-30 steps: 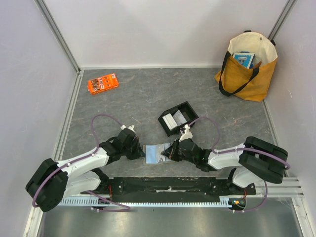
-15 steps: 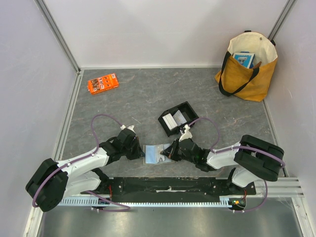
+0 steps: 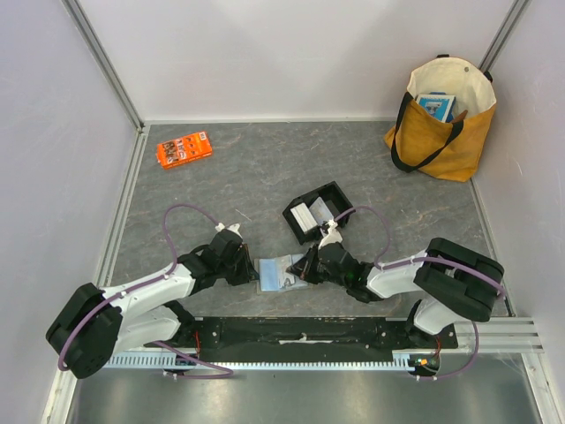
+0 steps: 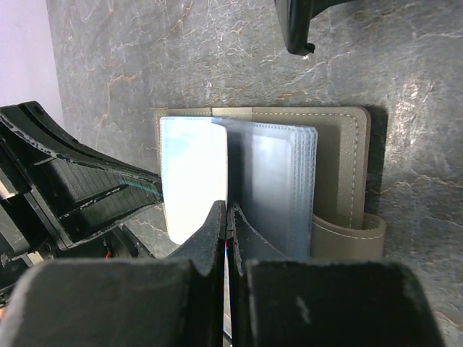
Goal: Put the credit cards into the card holder
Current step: Insert the credit card into the card holder.
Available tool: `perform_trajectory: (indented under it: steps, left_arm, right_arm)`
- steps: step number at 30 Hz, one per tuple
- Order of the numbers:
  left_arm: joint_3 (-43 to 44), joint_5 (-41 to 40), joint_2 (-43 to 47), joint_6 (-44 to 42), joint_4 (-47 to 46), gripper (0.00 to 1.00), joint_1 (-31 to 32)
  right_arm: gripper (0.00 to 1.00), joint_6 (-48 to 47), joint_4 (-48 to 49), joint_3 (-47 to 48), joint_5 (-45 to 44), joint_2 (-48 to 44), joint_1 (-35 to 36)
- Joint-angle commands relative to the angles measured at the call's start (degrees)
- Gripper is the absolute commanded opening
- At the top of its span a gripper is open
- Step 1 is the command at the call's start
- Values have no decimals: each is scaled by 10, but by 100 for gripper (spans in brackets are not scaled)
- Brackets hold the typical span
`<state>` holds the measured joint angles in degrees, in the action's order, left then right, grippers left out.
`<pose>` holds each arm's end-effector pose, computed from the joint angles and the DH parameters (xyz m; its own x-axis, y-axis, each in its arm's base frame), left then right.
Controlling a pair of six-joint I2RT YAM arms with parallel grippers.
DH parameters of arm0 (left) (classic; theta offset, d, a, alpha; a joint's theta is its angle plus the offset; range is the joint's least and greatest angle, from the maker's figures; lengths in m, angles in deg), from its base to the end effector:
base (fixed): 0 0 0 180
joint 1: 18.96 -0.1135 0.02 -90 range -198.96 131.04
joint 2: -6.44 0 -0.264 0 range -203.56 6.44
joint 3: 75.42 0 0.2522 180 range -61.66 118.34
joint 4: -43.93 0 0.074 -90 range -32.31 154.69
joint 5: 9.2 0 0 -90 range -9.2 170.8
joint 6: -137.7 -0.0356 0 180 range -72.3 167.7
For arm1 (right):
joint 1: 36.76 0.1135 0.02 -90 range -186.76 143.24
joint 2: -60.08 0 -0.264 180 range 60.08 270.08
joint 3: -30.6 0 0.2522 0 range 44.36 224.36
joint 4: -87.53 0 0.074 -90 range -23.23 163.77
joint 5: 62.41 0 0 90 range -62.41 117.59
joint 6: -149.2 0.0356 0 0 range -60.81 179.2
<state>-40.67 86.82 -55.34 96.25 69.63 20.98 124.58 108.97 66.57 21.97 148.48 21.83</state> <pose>0.1403 -0.1223 0.1444 -0.9189 -0.2028 -0.3383 -0.0025 0.8607 -0.5091 0.1386 0.2203 0.1212 -0.8442 0.3536 -0.4030 -0.0917 0.6454 0.7583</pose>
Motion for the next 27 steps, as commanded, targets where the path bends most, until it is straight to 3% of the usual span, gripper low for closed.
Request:
perform_trajectory:
  steps: [1, 6, 15, 20, 22, 27]
  left_arm:
    - [-3, 10, -6, 4, -14, 2, 2]
    - [-3, 8, -6, 5, -16, 2, 2]
    - [-3, 9, -9, 7, -19, 2, 3]
    - [-3, 10, -6, 6, -18, 2, 2]
    - [-3, 8, -3, 6, -16, 2, 3]
    - [-3, 6, 3, 3, -11, 2, 2]
  right_arm:
    - [0, 27, -15, 0, 5, 18, 6]
    - [0, 72, -45, -11, -25, -5, 27]
    - [0, 66, -72, 16, -23, 16, 57]
    - [4, 33, -164, 57, -53, 7, 56]
    - [11, 11, -228, 78, -95, -17, 55]
    - [40, -39, -318, 114, -146, -59, 54]
